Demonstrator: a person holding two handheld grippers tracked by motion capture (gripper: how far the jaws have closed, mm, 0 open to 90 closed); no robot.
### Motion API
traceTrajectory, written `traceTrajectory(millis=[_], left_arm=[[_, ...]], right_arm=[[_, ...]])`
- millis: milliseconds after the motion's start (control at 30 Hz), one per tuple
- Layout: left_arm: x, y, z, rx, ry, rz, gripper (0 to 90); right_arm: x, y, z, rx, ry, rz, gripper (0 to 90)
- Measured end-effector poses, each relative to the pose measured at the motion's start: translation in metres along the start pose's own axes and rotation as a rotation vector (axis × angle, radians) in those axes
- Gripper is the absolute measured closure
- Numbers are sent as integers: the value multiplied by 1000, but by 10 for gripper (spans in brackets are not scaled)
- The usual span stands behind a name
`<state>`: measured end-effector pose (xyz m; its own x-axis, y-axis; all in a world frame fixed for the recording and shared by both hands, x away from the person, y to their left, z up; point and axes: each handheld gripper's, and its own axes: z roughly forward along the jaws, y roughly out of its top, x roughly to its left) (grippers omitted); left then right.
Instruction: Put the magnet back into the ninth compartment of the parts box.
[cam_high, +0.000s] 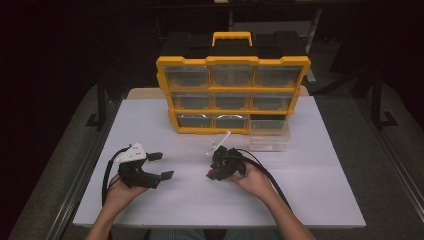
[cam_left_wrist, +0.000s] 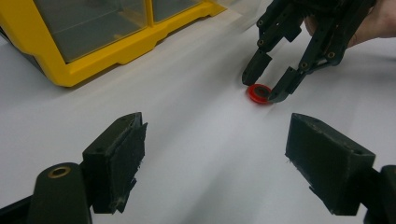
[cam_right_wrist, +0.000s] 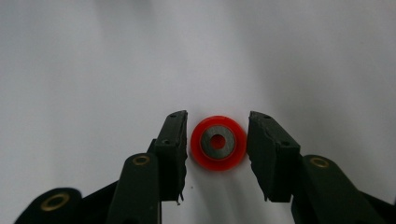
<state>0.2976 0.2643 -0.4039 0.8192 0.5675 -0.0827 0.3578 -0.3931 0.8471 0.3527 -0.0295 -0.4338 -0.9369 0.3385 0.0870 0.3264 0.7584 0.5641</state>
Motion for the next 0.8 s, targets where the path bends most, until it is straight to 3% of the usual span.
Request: traceTrajectory(millis=[400, 800], left_arm=[[0, 0, 0, 7, -7, 1, 196], [0, 0, 1, 0, -10, -5, 197]], right_arm=[[3, 2, 1, 23, -30, -49, 607], [-5, -1, 0, 4, 31, 16, 610]])
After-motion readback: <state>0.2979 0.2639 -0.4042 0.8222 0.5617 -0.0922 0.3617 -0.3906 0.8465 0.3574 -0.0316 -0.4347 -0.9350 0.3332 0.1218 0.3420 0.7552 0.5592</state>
